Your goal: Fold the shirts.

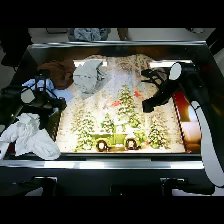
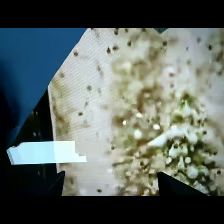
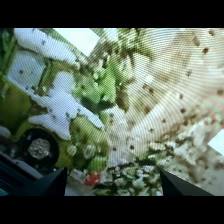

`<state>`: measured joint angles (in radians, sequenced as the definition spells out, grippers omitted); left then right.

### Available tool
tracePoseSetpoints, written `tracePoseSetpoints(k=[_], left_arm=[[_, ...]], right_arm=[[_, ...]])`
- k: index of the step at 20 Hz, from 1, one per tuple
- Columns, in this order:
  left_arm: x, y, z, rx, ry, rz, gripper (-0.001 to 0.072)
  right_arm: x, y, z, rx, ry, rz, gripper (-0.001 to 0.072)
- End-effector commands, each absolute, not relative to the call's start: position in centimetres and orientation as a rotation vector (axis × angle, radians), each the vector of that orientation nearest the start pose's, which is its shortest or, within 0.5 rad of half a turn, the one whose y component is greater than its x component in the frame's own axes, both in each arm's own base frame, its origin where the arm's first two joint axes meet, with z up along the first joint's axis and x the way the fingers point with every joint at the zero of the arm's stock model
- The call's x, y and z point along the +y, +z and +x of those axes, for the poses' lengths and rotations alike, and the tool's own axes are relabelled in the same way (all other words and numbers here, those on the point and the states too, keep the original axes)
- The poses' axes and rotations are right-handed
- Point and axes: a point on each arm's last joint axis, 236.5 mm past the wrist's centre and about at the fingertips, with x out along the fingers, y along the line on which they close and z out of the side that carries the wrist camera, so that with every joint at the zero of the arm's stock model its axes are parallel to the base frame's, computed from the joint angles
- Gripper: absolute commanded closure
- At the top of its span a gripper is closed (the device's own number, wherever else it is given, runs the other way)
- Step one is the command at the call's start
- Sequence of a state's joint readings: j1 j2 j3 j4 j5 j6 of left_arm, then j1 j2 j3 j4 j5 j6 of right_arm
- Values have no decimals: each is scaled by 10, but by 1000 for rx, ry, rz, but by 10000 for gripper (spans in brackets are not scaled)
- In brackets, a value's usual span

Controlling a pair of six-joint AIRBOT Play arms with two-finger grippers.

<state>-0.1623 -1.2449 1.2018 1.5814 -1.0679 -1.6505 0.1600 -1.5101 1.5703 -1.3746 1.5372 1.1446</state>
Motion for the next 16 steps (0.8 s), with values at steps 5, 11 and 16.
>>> tracePoseSetpoints(k=[5,11,16], left_arm=[[-93,76,475,800,-136,-74,-13],[-65,94,584,758,-73,-114,-13],[-90,-2,642,994,-246,-656,-13]], right_arm=[[114,48,419,1259,557,-306,18],[118,55,443,1154,530,-297,19],[127,57,441,1156,542,-239,19]])
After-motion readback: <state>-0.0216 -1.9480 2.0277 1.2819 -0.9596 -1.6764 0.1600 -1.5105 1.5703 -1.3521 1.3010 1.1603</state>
